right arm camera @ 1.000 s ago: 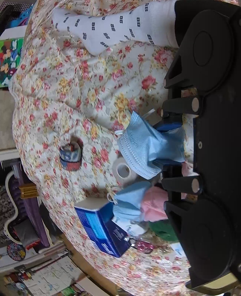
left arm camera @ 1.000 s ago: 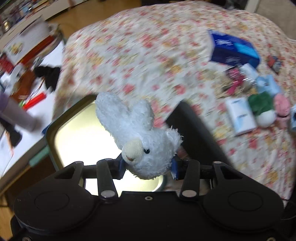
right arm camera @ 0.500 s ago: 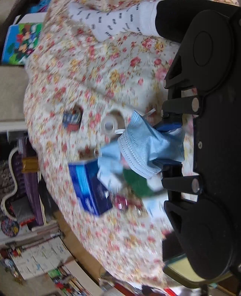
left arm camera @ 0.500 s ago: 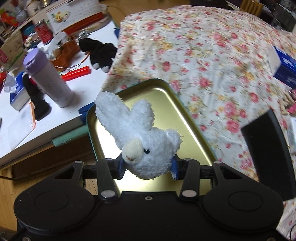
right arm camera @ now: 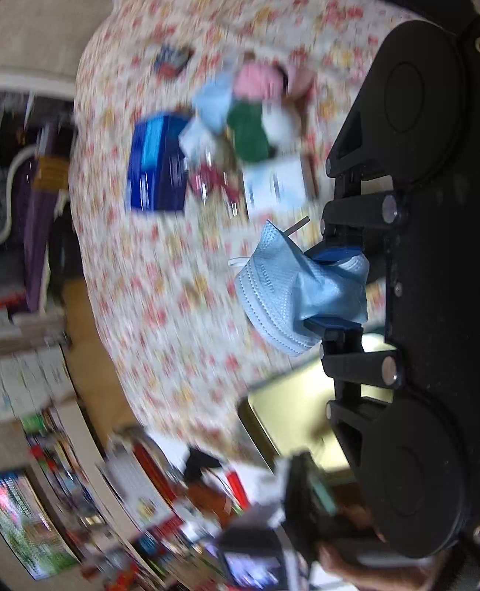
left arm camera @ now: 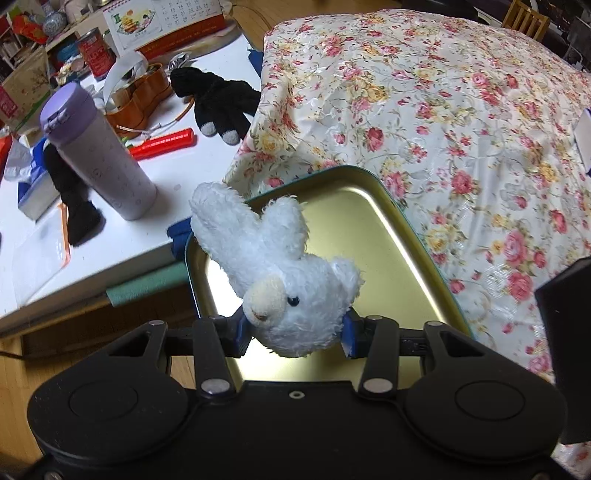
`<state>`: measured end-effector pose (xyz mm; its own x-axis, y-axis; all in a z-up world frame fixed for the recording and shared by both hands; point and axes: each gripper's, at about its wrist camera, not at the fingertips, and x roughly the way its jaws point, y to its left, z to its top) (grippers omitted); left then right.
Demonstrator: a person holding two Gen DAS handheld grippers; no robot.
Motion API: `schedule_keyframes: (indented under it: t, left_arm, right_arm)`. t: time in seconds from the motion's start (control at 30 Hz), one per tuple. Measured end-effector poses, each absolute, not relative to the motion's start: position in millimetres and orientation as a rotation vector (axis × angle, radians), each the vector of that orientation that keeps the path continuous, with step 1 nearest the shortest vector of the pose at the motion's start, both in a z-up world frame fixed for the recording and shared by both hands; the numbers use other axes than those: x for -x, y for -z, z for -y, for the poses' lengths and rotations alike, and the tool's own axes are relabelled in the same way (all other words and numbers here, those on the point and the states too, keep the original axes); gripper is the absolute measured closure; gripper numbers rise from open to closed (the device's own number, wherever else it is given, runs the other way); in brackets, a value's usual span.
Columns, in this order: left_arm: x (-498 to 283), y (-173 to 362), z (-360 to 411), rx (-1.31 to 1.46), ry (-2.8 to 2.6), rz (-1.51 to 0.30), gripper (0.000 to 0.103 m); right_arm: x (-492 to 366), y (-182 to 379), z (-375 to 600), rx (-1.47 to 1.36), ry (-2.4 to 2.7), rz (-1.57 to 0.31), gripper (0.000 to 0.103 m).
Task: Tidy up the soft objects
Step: 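Carry the bunny into the gold tray and open the left tool while the right tool drops the mask there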
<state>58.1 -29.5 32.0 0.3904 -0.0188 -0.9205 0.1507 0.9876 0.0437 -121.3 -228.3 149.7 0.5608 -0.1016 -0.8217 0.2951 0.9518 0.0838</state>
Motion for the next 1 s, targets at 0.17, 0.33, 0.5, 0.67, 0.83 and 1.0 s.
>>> schedule_keyframes:
  t: [0.17, 0.33, 0.5, 0.67, 0.83, 1.0]
  left_arm:
    - [-70.0, -27.3, 26.6, -0.178, 0.121, -1.167, 0.057]
    - [-78.4, -32.3, 26.4, -0.265, 0.126, -1.116, 0.057]
    - [-80.6, -10.8, 18.5, -0.239, 0.118, -1.150, 0.057]
    - [-80.2, -2.1, 12.5, -0.193, 0.133, -1.207, 0.057]
    - [-80.8, -8.0, 12.1, -0.145, 0.153, -1.209, 0.056]
    - [-81.1, -5.3, 14.1, -0.159, 0.150, -1.216, 0.055]
  right_arm:
    - [103.6, -140.3, 187.6, -0.192, 0.149, -0.997, 0.072]
    - [89.6, -124.2, 167.2, -0.216, 0.110, -1.049, 0.072]
    - [84.6, -108.7, 156.8, -0.204, 0.112, -1.096, 0.072]
    - [78.7, -90.7, 148.0, -0.196, 0.142, -1.129, 0.072]
    - [74.7, -76.9, 142.9, -0.196, 0.154, -1.168, 0.072]
    - [71.9, -71.3, 134.3, -0.146, 0.166, -1.181, 0.072]
